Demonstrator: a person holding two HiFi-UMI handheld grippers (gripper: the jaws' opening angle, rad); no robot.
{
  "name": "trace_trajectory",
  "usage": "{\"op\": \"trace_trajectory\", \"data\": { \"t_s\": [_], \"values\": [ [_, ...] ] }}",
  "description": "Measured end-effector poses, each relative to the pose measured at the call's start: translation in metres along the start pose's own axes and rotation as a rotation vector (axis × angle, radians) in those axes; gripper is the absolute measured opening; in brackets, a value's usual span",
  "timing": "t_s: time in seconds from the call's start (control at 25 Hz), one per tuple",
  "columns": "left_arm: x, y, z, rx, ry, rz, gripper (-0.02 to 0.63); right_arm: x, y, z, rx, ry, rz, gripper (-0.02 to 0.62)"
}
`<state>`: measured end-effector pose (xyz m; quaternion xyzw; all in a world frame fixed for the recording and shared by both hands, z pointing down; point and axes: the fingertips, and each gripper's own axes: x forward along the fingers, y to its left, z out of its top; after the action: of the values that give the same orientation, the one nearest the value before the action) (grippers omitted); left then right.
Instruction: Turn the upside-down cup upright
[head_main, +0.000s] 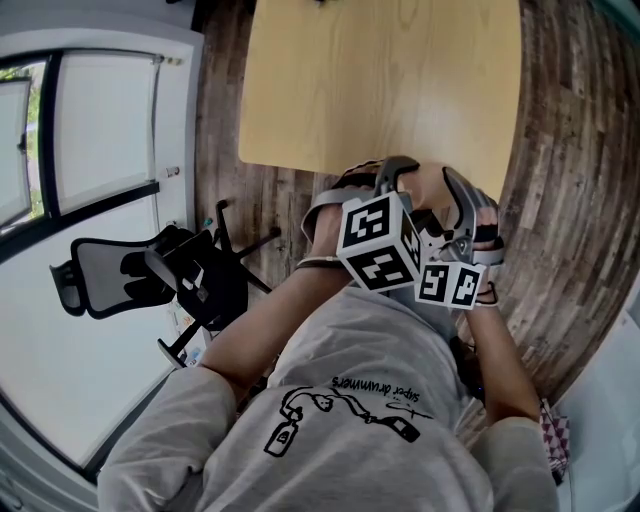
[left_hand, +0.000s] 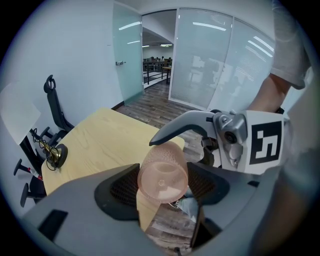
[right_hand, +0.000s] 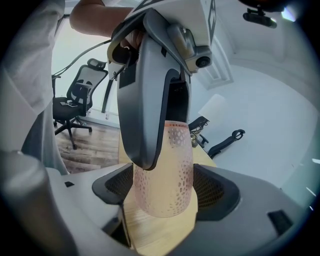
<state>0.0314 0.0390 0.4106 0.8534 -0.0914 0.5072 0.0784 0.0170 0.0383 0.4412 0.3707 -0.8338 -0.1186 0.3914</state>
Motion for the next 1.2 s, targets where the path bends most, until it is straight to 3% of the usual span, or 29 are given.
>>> {"op": "trace_trajectory", "data": {
  "t_s": [0.4, 1.2],
  "values": [
    [0.004, -0.002, 0.003, 0.021, -0.015, -0.004, 0.299, 0.002, -0.002, -0.005, 0.023, 0.013, -0.011, 0.348],
    [0.004, 0.002, 0.011, 0.117, -0.129, 0.036, 0.301, 0.005, -0.012, -0.001, 0.108, -0.031, -0.031, 0.348]
  ]
}}
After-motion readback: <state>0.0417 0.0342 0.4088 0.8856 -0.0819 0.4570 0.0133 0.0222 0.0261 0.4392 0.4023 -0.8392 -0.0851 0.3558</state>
